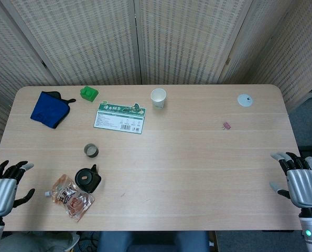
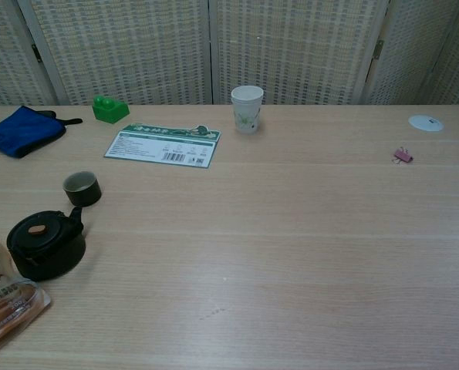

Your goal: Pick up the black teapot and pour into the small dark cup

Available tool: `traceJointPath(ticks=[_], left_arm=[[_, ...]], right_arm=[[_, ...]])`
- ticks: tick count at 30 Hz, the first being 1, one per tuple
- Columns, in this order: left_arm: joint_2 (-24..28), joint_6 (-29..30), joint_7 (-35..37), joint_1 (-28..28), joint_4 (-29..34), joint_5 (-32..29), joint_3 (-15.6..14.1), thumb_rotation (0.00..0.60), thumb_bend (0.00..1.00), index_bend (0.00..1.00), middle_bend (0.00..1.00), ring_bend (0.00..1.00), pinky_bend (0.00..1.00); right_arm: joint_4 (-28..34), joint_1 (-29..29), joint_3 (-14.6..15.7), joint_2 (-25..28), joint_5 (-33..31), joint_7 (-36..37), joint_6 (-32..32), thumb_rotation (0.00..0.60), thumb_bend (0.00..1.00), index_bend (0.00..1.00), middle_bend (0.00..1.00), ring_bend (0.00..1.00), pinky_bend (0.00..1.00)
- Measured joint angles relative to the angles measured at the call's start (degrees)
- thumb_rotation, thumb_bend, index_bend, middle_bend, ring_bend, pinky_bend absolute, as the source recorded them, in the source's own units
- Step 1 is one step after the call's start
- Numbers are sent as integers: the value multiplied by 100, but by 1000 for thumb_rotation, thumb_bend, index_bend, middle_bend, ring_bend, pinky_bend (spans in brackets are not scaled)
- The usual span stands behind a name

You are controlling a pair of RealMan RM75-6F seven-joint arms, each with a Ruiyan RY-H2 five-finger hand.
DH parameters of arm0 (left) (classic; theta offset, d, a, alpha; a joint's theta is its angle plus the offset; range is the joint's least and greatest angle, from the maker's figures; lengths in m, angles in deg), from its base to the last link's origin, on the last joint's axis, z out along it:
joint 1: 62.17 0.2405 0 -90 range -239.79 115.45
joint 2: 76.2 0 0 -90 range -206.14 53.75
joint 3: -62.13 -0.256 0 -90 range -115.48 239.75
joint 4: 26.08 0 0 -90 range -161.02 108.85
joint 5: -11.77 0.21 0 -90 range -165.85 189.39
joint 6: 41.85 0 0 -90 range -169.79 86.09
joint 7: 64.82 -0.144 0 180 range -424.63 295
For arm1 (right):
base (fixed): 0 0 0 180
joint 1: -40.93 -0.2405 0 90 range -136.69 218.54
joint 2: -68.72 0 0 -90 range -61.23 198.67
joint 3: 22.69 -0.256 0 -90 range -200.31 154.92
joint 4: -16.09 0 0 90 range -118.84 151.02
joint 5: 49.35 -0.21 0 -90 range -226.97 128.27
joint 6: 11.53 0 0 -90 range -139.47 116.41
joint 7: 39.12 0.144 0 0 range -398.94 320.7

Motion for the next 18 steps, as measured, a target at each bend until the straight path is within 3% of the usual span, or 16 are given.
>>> traceJointPath(ticks=[18], left_arm=[[105,-188,524,-280,77,453,-35,600,274,220,174,216,47]], right_arm=[[205,14,-196,317,38,-71,-272,600,96,239,235,172,248]])
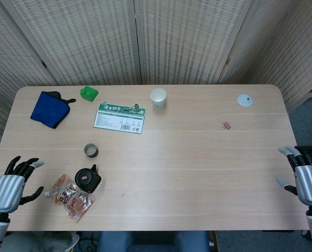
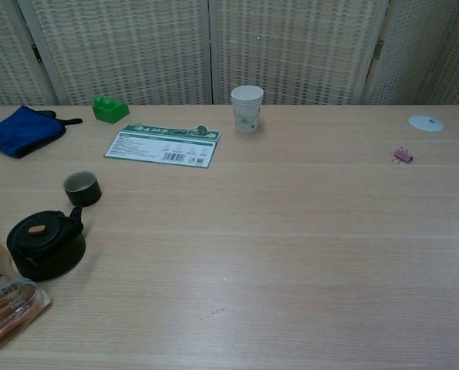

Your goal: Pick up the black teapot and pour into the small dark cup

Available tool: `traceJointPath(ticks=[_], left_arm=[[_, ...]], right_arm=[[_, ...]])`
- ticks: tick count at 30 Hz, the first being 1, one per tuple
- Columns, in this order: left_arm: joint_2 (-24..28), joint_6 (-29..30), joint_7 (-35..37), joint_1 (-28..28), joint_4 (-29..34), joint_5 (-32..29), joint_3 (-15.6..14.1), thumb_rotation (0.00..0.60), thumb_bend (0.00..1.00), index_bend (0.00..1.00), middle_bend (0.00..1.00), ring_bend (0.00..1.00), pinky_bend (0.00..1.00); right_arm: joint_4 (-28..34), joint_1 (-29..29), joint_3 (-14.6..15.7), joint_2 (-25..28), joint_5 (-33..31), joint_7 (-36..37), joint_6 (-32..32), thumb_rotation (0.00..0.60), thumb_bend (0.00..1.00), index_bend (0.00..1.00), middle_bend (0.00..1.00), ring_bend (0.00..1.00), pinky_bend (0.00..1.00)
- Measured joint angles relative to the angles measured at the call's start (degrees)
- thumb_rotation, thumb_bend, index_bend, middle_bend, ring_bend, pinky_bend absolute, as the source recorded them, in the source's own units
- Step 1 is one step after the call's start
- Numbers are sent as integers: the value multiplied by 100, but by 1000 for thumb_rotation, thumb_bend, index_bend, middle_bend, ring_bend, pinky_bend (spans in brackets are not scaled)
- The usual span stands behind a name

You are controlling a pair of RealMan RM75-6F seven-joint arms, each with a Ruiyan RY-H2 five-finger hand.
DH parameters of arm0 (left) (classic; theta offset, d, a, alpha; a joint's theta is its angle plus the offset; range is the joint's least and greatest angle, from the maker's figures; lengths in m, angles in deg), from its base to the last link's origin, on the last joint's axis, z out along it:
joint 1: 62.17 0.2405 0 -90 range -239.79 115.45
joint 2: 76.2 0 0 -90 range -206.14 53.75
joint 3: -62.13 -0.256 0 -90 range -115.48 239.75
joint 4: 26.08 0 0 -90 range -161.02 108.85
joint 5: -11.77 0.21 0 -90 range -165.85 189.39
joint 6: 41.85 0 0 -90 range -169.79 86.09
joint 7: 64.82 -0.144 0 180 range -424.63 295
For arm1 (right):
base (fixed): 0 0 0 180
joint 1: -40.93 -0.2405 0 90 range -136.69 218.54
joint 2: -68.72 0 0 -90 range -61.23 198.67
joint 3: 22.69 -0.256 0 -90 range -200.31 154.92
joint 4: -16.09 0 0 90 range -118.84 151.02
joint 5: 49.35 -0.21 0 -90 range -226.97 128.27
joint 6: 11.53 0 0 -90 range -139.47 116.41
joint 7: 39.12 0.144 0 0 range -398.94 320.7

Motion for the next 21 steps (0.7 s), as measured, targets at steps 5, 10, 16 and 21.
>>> traceJointPath(ticks=[5,10,16,21], left_arm=[[6,-295,352,-246,3,150,-21,600,274,214,174,212,47],[-36,-681,632,-591,-47,364,-64,600,264,195,174,208,47],[-241,-995,843,-940,-110,551,-83,600,246,147,168,203,41],[-452,-1235,942,-1246,-227,763,-109,600,233,127,158,199,39]], right_arm=[[49,12,-24,69,-36,4,-13,600,96,239,235,172,248],[36,19,-18,80,-49,26,0,600,96,239,235,172,248],[12,3,-36,77,-54,49,9,600,96,239,235,172,249],[6,-3,-34,82,-60,50,25,600,96,239,235,172,249]])
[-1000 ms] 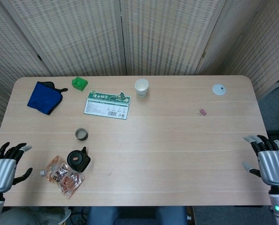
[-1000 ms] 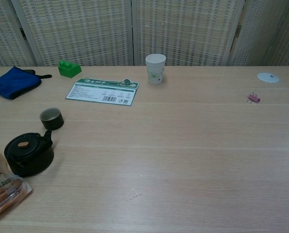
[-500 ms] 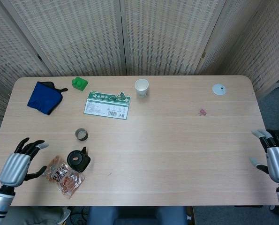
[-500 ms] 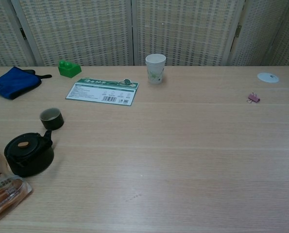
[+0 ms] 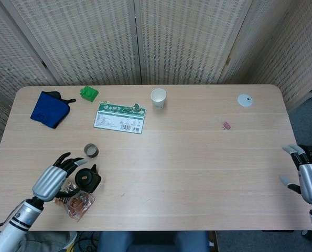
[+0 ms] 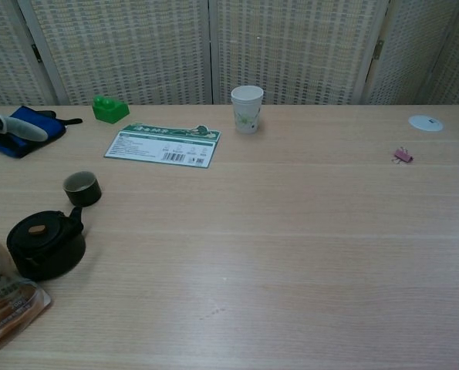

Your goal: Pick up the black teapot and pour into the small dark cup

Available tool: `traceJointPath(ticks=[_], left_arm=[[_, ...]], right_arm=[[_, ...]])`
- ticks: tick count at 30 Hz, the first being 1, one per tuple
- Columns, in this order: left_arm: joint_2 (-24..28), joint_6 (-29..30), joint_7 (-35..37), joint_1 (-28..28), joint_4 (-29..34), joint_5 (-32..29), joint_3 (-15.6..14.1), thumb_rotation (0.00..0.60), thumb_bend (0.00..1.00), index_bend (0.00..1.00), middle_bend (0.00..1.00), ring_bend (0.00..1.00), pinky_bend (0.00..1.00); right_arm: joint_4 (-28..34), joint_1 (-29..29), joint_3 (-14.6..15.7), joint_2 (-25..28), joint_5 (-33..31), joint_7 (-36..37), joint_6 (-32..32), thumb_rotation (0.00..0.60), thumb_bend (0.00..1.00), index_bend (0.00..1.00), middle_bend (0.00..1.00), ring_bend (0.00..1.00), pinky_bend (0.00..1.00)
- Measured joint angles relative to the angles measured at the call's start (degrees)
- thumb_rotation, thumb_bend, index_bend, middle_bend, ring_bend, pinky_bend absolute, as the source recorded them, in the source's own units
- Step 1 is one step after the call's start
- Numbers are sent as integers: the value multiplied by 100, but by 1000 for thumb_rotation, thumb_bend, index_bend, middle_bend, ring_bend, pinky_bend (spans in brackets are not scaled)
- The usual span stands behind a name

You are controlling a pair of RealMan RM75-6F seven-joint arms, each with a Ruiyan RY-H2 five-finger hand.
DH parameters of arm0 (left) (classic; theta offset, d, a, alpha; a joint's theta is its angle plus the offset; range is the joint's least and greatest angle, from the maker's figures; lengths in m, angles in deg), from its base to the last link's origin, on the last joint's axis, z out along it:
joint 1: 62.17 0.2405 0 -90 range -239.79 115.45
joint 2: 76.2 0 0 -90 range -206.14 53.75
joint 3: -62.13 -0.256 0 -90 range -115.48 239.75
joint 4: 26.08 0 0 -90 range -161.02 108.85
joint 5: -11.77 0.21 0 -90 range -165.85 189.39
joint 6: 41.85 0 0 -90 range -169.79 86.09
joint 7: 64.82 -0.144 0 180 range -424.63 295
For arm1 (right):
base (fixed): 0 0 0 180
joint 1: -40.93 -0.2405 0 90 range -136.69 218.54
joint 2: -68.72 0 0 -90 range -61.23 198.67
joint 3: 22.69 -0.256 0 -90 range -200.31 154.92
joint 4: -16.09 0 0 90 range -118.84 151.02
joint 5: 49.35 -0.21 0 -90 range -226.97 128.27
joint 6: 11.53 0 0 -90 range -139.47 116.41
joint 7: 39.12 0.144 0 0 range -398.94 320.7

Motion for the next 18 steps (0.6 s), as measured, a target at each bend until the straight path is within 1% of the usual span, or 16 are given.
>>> traceJointPath(ticks=[7,18], left_arm=[[-322,-287,139,-446,-287,319,-72,600,227,122,151,197,39],[-842,-572,272,-955,-771,519,-150,600,222,107,131,191,34]], right_arm=[[1,30,9,8,-33,-7,-15,600,96,239,235,172,248],[6,100,12,59,-84,13,-71,600,96,239,235,172,249]])
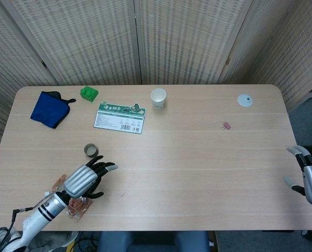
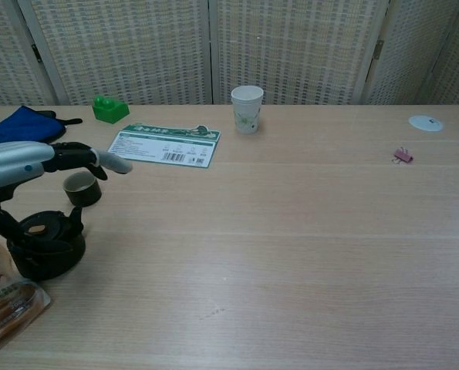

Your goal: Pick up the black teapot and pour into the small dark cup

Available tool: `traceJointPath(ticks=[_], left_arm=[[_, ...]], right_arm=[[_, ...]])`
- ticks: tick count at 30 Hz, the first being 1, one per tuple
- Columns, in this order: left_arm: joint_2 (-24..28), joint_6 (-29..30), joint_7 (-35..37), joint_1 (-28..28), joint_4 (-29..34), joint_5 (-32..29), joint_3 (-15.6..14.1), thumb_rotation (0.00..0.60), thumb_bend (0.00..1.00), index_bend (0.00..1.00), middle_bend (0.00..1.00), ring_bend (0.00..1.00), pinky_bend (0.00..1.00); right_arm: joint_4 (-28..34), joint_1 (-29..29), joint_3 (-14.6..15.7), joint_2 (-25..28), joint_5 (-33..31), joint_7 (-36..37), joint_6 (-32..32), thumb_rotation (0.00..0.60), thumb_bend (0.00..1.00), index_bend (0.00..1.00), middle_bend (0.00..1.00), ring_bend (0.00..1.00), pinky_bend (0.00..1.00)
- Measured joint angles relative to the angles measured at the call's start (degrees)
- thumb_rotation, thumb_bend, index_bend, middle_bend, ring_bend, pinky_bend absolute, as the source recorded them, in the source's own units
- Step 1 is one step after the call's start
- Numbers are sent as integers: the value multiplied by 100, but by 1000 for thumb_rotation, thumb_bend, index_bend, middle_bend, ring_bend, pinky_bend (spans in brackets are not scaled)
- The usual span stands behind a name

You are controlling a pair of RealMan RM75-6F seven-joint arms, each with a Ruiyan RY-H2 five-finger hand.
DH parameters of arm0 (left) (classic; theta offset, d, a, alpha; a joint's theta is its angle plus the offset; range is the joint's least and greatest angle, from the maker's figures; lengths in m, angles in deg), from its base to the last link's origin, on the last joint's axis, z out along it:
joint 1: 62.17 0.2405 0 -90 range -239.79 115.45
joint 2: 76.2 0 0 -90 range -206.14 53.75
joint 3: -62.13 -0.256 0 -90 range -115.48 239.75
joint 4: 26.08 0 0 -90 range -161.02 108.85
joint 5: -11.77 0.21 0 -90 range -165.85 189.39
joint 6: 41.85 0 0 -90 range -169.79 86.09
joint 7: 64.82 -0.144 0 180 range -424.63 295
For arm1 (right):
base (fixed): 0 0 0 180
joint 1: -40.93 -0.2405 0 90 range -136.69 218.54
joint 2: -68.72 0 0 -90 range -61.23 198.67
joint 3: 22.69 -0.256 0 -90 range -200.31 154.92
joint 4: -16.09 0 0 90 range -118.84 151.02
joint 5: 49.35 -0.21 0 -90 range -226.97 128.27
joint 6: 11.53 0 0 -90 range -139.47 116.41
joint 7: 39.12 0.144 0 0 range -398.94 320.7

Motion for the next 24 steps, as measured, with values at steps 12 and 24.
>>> traceJointPath(ticks=[12,24], left_arm=[[-380,-140,-62,-235,-650,-92,-126,600,222,107,130,191,34],[-274,-159,-343,-190,-854,-331,-311,600,222,107,131,192,34]], right_arm=[[-35,60,7,-4,-44,28,-37,600,97,239,235,172,248],[-29,34,3,-29,-22,-1,0,600,96,239,235,172,249]])
